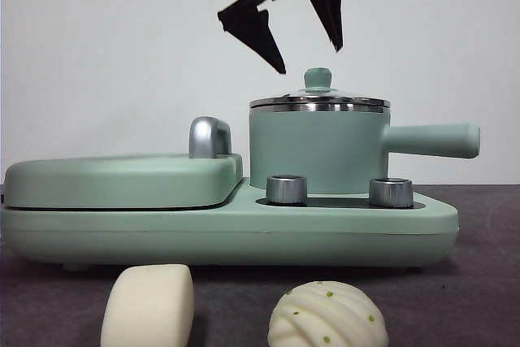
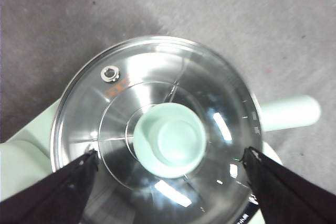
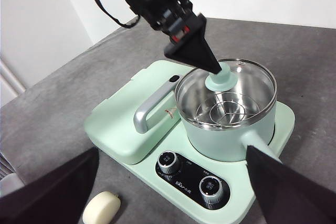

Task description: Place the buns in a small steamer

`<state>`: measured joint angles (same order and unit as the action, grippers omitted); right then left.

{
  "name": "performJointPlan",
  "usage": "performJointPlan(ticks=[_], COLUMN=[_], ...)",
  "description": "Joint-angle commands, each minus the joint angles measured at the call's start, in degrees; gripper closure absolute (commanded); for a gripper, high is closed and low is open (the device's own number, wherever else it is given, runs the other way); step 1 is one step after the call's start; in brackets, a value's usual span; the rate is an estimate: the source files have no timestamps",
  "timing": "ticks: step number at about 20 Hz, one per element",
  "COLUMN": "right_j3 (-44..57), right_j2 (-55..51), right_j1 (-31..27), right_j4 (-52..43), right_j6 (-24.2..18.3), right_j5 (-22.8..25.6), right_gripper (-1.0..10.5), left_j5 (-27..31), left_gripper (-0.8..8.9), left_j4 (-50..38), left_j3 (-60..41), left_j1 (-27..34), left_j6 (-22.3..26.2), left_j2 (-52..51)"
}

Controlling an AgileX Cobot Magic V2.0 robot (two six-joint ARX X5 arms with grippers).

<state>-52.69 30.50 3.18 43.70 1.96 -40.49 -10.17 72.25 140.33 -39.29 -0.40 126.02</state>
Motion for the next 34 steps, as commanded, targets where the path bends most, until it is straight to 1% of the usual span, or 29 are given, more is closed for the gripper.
performJointPlan(ticks=[1,3,5,7,8,11,13,15,16,19,21,24,26,27,31,34], right_j3=[-0.68,-0.68,-0.68,-0.68,-0.68,-0.68,-0.68,-0.68,-0.68,-0.68,-0.68,-0.68,-0.68,-0.68,-0.68,-0.68], right_j2=[0.24,0.26,0.26,0.26,0.24,0.26,0.26,0.24,0.26,0.24,0.26,0.26,0.24,0.24,0.24,0.24], right_j1=[0.13,0.13,0.13,0.13,0.13,0.13,0.13,0.13,0.13,0.13,0.13,0.13,0.13,0.13,0.13,0.13], right_j4=[-0.33,-0.33,-0.31,-0.31,-0.31,-0.33,-0.33,-0.33,-0.33,-0.31,-0.31,-0.31,-0.31,-0.28,-0.17,0.11], right_j6=[0.66,0.66,0.66,0.66,0.66,0.63,0.63,0.63,0.63,0.66,0.63,0.63,0.63,0.66,0.66,0.63], right_j5=[0.00,0.00,0.00,0.00,0.00,0.00,0.00,0.00,0.00,0.00,0.00,0.00,0.00,0.00,0.00,-0.02], right_gripper=[5.0,5.0,5.0,5.0,5.0,5.0,5.0,5.0,5.0,5.0,5.0,5.0,5.0,5.0,5.0,5.0], left_j5=[0.31,0.31,0.31,0.31,0.31,0.31,0.31,0.31,0.31,0.31,0.31,0.31,0.31,0.31,0.33,0.33], left_gripper=[3.86,3.91,4.51,4.58,4.85,4.86,5.16,5.17,5.38,5.48,6.21,6.43,7.13,7.25,7.25,7.26], left_j4=[-0.26,-0.31,-0.39,-0.87,-0.90,-1.14,-1.22,-1.07,-1.05,-1.11,-0.98,-1.03,-1.14,-1.27,-0.55,0.83], left_j3=[2.01,2.01,2.01,2.01,2.01,1.99,1.99,1.99,1.99,1.99,1.99,1.99,1.99,1.99,2.38,4.92], left_j1=[-0.83,-0.90,-0.94,-1.03,-1.03,-1.31,-1.60,-1.62,-1.64,-1.73,-1.79,-2.01,-2.08,-2.27,-2.32,-2.32], left_j6=[0.90,1.09,1.42,1.55,1.53,1.70,1.92,1.90,1.90,1.90,1.92,2.01,2.97,3.32,3.39,3.10], left_j2=[2.40,2.95,3.06,3.06,3.06,3.15,3.26,3.39,3.52,3.93,4.00,4.42,4.44,4.44,4.44,4.42])
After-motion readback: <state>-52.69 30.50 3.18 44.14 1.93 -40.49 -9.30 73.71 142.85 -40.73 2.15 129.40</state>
